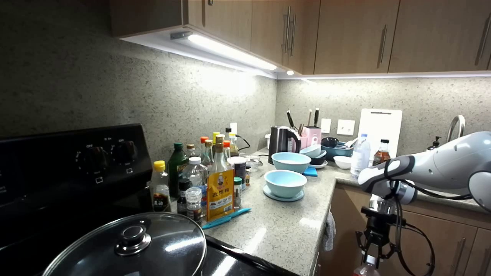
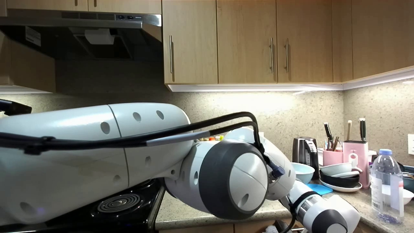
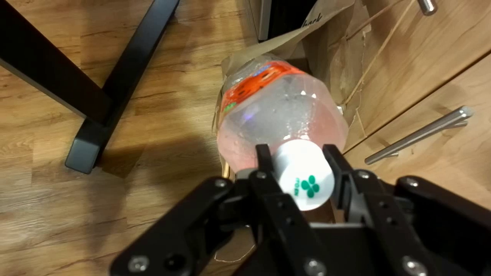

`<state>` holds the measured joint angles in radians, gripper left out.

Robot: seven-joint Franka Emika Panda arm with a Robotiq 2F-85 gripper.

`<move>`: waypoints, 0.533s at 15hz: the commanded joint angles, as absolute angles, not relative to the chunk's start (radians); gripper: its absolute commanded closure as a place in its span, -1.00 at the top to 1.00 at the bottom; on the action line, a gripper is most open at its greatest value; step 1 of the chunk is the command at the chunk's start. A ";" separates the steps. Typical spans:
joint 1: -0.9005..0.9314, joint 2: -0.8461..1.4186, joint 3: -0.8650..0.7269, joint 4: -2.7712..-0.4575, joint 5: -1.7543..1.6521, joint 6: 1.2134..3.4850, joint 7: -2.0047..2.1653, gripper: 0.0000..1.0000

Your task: Pick up the bottle from the counter and put it on the floor

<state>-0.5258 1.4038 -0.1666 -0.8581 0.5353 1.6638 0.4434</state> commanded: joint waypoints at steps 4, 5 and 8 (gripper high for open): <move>-0.520 1.405 -0.169 -0.857 0.535 1.665 0.443 -0.27; -0.520 1.405 -0.169 -0.857 0.535 1.665 0.443 -0.27; -0.520 1.405 -0.169 -0.857 0.536 1.665 0.443 -0.27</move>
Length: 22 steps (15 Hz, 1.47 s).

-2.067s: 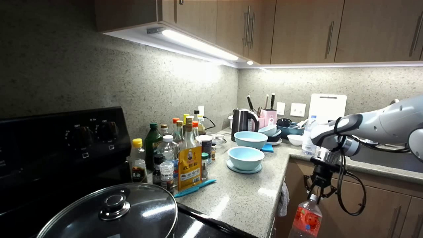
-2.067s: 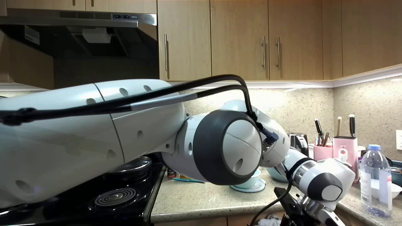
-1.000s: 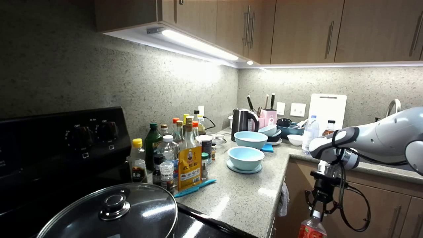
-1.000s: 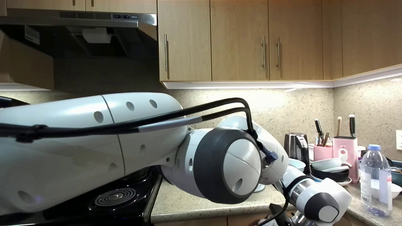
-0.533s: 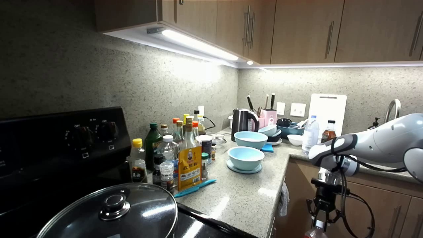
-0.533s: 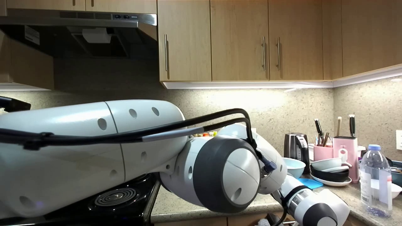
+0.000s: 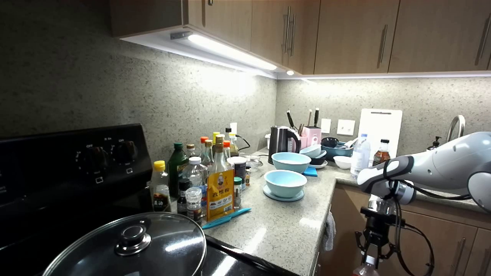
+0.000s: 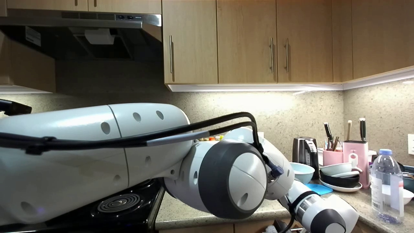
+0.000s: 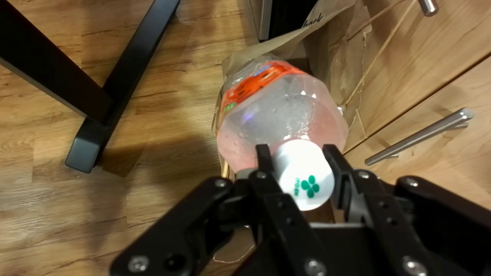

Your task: Pick up the bottle from the counter and put it on the floor

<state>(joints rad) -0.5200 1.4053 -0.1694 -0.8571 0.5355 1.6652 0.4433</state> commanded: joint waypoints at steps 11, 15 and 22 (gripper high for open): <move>-0.521 1.413 -0.165 -0.844 0.537 1.659 0.446 0.68; -0.522 1.413 -0.164 -0.841 0.541 1.662 0.451 1.00; -0.519 1.408 -0.166 -0.851 0.536 1.665 0.443 1.00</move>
